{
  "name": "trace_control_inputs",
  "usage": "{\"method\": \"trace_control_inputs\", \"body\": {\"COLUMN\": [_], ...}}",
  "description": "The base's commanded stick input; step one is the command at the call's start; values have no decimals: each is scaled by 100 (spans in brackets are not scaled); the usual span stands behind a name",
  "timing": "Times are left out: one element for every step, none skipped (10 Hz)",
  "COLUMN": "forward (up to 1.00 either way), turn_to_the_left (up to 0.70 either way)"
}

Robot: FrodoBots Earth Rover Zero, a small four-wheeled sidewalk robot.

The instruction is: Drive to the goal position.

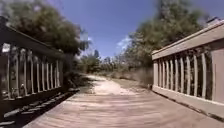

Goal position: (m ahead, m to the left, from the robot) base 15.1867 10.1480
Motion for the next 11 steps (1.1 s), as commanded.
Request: {"method": "trace_control_inputs", "body": {"forward": [70, 70, 70, 70, 70, 70, 70, 70, 70, 70, 70], "turn_to_the_left": [-35, -35, -35, -35, -35, -35, -11, 0, 0, 0, 0]}}
